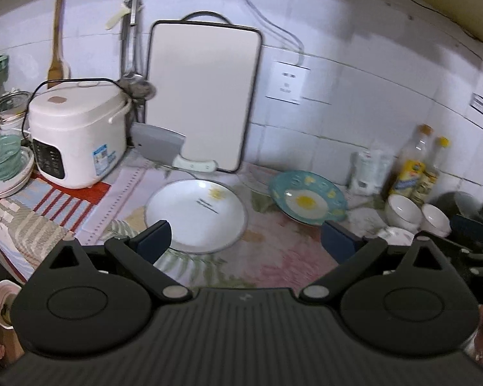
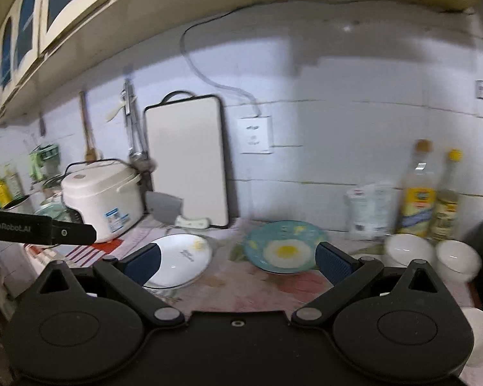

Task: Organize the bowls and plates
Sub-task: 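Reach both grippers to the white sun plate rim and close them, then lift the sun plate with both grippers, set it down, open grippers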

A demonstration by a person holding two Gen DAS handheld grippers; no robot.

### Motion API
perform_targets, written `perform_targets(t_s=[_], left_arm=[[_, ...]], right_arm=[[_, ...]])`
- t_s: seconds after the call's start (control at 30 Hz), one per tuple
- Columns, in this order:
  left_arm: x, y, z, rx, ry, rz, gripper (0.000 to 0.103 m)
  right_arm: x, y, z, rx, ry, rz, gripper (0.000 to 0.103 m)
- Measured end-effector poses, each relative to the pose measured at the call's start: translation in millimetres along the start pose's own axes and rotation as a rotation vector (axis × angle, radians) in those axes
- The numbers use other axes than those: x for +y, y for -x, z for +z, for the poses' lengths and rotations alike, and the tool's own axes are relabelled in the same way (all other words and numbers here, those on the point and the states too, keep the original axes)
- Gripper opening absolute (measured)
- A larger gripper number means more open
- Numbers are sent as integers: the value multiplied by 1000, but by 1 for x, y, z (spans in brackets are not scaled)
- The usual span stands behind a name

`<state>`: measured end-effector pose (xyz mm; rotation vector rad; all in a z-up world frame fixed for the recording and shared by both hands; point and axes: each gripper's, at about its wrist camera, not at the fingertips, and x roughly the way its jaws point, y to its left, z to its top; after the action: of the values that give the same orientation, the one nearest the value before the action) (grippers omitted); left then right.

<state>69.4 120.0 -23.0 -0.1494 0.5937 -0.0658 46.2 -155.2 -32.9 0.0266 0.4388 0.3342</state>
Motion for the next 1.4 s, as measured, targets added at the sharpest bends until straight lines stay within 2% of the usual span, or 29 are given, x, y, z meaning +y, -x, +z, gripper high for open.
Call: perform_targets(t_s=[0.17, 0.3, 0.57, 0.67, 0.7, 0.73, 0.8, 0.97, 1.07, 1.1, 1.13, 1.17, 1.23, 1.4], left_arm=[[28, -38, -1, -1, 24, 45, 99], [50, -80, -7, 39, 54, 61, 91], [82, -152, -22, 97, 86, 104, 86], [87, -180, -28, 131, 82, 128, 83], [89, -191, -31, 147, 78, 141, 79], [90, -199, -33, 168, 78, 152, 72], [94, -217, -37, 221, 79, 155, 67], [106, -242, -48, 261, 126, 191, 60], [108, -250, -49, 274, 130, 195, 49], [109, -253, -50, 277, 136, 194, 43], [110, -255, -50, 285, 144, 194, 35], [111, -258, -51, 294, 152, 190, 32], [112, -259, -51, 292, 174, 185, 29], [117, -262, -52, 291, 230, 181, 27]], right_arm=[[3, -59, -4, 57, -54, 97, 103], [7, -110, -15, 101, -92, 165, 103], [9, -197, -44, 216, -142, 200, 100], [10, -227, -52, 262, -149, 225, 96], [11, -239, -56, 287, -155, 226, 94], [10, -249, -60, 306, -166, 222, 92], [10, -270, -68, 356, -193, 223, 87], [12, -299, -87, 415, -225, 222, 59], [13, -305, -92, 401, -233, 228, 48], [13, -307, -92, 398, -235, 239, 44], [13, -308, -92, 401, -245, 246, 38], [12, -311, -91, 403, -255, 251, 30], [12, -314, -89, 407, -264, 247, 24], [20, -324, -88, 408, -221, 219, 24]])
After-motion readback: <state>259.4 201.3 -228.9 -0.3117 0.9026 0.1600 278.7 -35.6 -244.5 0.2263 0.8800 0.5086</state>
